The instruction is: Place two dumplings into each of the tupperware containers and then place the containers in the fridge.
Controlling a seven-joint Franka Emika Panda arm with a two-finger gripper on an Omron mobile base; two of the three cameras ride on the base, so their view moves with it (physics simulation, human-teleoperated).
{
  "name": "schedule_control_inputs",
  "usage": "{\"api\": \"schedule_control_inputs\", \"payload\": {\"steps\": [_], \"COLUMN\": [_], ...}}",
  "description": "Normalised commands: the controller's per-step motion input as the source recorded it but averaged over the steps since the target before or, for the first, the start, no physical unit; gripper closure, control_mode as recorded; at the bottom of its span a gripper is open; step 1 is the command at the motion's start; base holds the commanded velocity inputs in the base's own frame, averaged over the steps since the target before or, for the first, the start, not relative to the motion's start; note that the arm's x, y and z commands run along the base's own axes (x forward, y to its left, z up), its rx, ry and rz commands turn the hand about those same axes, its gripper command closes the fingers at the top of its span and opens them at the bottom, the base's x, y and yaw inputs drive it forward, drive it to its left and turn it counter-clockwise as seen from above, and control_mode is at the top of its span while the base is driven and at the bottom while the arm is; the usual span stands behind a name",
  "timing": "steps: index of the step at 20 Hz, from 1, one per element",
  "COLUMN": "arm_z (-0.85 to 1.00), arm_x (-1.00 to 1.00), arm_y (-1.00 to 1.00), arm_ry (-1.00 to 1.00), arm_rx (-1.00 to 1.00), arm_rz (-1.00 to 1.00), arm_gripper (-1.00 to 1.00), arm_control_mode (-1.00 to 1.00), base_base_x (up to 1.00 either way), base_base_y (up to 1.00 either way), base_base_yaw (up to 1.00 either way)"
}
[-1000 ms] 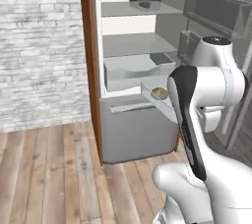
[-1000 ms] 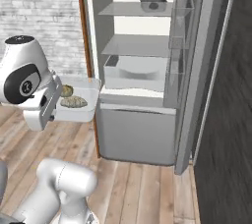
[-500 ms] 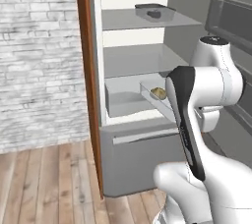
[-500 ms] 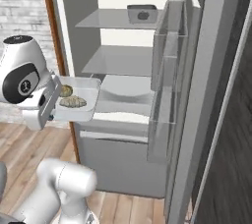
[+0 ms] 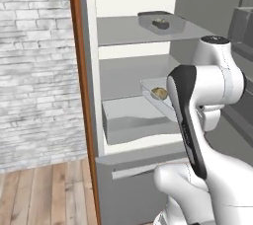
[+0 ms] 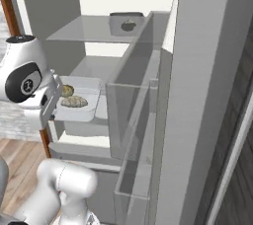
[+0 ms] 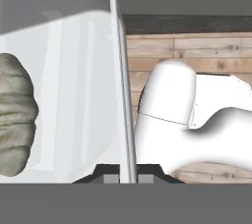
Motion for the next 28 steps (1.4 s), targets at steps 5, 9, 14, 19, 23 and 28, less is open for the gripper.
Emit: {"api": "schedule_control_inputs", "payload": {"steps": [5, 9, 14, 19, 23, 28], "arm_z": [0.00, 0.00, 0.00, 0.00, -0.32, -0.53], "arm_x": [0.00, 0.00, 0.00, 0.08, 0.58, 0.97], "arm_y": [0.00, 0.00, 0.00, -0.05, -0.42, -0.38], "arm_ry": [0.00, 0.00, 0.00, 0.00, -0.04, -0.13], "arm_rx": [0.00, 0.00, 0.00, 0.00, 0.00, 0.03], "arm_rz": [0.00, 0.00, 0.00, 0.00, 0.00, 0.01], "arm_gripper": [1.00, 1.00, 1.00, 1.00, 1.00, 1.00], "arm_control_mode": [1.00, 1.00, 1.00, -1.00, -1.00, -1.00], "base_base_x": [0.31, 0.43, 0.54, 0.30, 0.00, 0.00], "base_base_y": [0.03, 0.24, 0.01, -0.10, 0.00, 0.00], "base_base_yaw": [0.09, 0.13, 0.01, 0.00, 0.00, 0.00]}}
